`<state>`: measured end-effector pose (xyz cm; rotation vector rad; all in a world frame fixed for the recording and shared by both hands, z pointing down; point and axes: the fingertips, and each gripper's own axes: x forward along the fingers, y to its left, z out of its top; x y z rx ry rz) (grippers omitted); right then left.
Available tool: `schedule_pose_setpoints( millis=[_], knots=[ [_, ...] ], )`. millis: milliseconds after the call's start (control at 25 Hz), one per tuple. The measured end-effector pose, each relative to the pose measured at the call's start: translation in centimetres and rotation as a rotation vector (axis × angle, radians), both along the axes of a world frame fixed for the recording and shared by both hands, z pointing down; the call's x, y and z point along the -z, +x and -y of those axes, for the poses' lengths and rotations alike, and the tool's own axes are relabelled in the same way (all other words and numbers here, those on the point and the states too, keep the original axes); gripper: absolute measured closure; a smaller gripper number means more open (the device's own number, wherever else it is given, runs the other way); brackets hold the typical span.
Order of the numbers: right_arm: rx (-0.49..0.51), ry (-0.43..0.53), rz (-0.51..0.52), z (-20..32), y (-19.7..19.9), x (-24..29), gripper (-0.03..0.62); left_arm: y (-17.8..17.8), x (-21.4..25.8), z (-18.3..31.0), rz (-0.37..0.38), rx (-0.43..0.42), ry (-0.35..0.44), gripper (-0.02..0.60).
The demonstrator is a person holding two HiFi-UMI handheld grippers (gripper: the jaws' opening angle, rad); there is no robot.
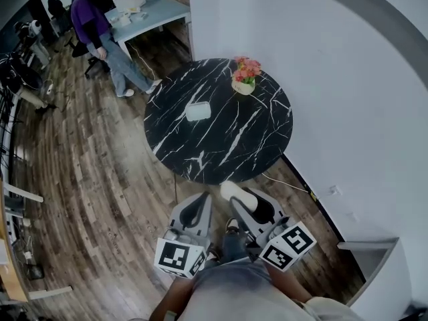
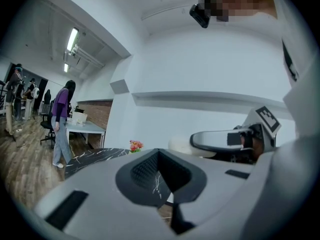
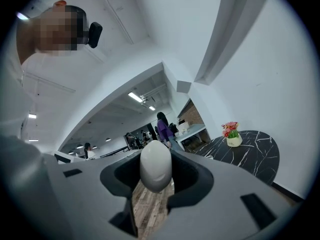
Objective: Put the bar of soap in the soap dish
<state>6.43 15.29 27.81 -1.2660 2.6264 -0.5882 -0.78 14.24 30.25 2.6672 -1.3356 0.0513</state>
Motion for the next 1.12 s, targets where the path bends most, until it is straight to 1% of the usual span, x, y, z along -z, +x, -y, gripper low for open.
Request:
schedule_pose_setpoints(
  millis=[280, 560, 800, 1120],
  knots=[
    [0.036, -0.017, 0.008, 5.0, 2.0, -0.5, 0.436, 2.4, -0.4, 5.0, 0.004, 0.02, -0.015, 0.58],
    [0.079, -0.014, 0.017, 8.5, 3.6, -0.5, 0.436, 4.2, -0.4, 8.3, 0.008, 0.055, -0.02, 0.58],
    [0.1, -0.015, 0.037, 10.5, 4.3, -0.4, 0.436, 4.8, -0.1, 9.8, 0.022, 0.075, -0.022, 0.58],
    [0.115, -0.019, 0.045, 12.8, 4.0, -0.7, 0.436, 4.2, -0.1, 11.8, 0.02, 0.101, -0.022, 0.58]
  ],
)
